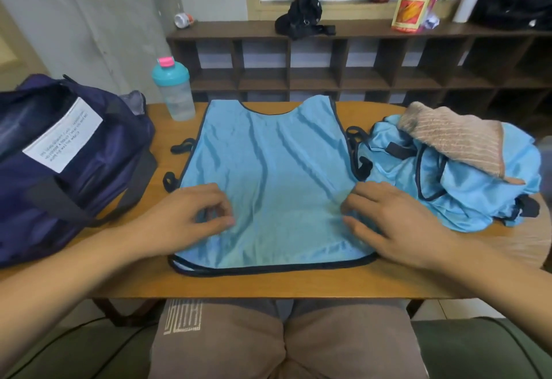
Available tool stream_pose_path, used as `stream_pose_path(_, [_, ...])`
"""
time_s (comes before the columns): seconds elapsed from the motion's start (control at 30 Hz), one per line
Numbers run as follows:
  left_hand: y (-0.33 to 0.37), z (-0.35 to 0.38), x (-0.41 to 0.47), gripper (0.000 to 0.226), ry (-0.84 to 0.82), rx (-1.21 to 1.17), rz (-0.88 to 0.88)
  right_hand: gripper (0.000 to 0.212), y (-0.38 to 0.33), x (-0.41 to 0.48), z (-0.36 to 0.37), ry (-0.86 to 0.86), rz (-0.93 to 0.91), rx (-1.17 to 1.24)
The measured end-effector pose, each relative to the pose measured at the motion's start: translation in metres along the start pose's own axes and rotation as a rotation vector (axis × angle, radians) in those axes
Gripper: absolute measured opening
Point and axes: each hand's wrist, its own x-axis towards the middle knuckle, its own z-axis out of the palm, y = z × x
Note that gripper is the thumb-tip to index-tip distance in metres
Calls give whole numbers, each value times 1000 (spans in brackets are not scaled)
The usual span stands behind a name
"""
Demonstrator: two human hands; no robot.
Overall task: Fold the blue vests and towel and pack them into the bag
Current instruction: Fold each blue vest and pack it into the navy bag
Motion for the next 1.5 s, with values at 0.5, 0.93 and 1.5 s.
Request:
stream_pose_path(0.5, [-37,54,24,77,-51,211,-177,72,-15,69,78,-182,273,57])
stream_pose_path(0.93, [-22,23,21,63,-18,105,-204,69,-39,77,33,-265,272,74])
stream_pose_path(1.5, [-65,21,284,13,235,-125,-264,27,152,250,14,-60,707,229])
